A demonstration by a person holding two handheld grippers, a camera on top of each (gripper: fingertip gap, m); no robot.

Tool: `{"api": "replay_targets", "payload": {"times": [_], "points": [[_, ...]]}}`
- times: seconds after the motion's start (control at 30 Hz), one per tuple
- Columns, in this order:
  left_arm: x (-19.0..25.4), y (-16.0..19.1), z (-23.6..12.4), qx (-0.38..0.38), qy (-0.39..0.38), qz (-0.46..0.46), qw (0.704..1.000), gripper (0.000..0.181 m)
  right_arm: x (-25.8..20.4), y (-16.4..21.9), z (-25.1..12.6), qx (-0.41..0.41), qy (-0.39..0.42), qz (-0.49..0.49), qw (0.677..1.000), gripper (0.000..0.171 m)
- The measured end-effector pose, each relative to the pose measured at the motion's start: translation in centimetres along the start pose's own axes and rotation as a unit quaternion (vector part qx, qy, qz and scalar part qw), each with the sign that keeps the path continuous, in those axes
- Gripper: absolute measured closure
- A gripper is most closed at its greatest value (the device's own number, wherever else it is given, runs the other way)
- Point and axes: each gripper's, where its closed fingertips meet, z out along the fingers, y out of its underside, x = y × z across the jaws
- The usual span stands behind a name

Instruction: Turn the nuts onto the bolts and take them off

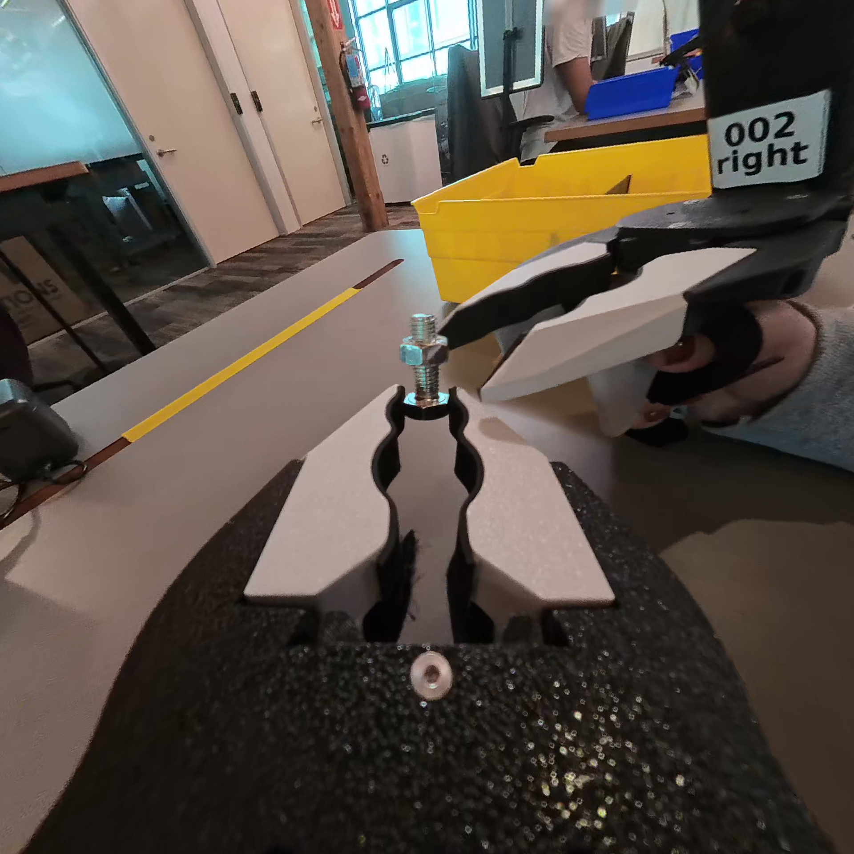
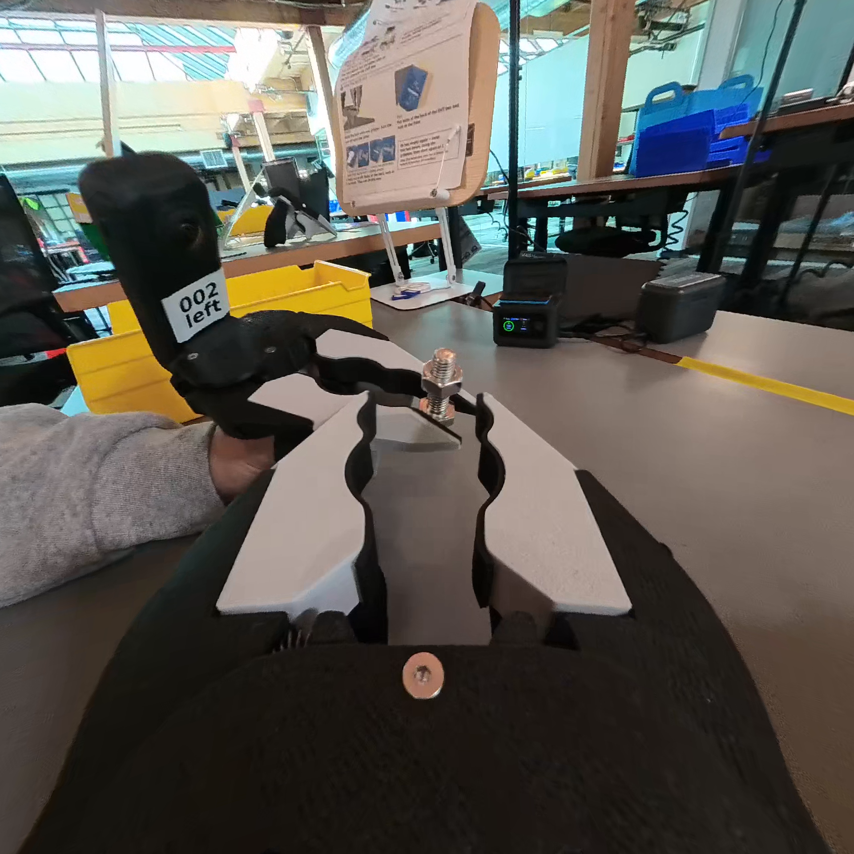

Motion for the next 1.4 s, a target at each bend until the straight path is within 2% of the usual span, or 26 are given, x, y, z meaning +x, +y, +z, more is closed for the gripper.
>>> {"api": "replay_targets", "payload": {"times": [0.03,0.17,0.3,0.53,0.7,0.8,1.03,1.3,1.4], "points": [[0.2,-0.1,0.0,0.001,0.003,0.005,1.0,0.165,0.2,0.0,0.0,0.003,0.008,0.001,1.0,0.125],[2.0,-0.7,0.0,0.018,0.042,0.041,0.998,0.165,0.7,-0.7,0.0,0.029,0.031,0.007,0.999,0.112],[2.9,-1.8,-0.4,0.047,0.049,0.074,0.995,0.165,0.9,-1.4,-0.1,0.047,0.048,-0.003,0.998,0.108],[0.4,-2.6,-1.8,0.087,0.036,0.008,0.996,0.165,1.2,-2.4,-0.9,0.072,0.044,0.012,0.996,0.112],[3.1,-2.0,-0.9,0.058,0.077,0.062,0.993,0.165,-0.3,-2.8,-0.5,0.091,0.007,0.024,0.996,0.111],[4.3,-2.8,-1.0,0.074,0.089,0.076,0.99,0.165,-0.2,-2.7,-0.4,0.087,0.011,0.02,0.996,0.111],[1.0,-3.6,-2.4,0.117,0.063,-0.009,0.991,0.165,0.5,-3.0,-0.9,0.095,0.022,0.023,0.995,0.115],[4.6,-2.7,-1.2,0.067,0.096,0.09,0.989,0.165,-0.8,-3.2,-0.6,0.107,-0.013,0.027,0.994,0.114],[4.5,-3.4,-1.6,0.084,0.098,0.069,0.989,0.165,-0.7,-3.5,-0.8,0.114,-0.02,0.039,0.993,0.113]]}}
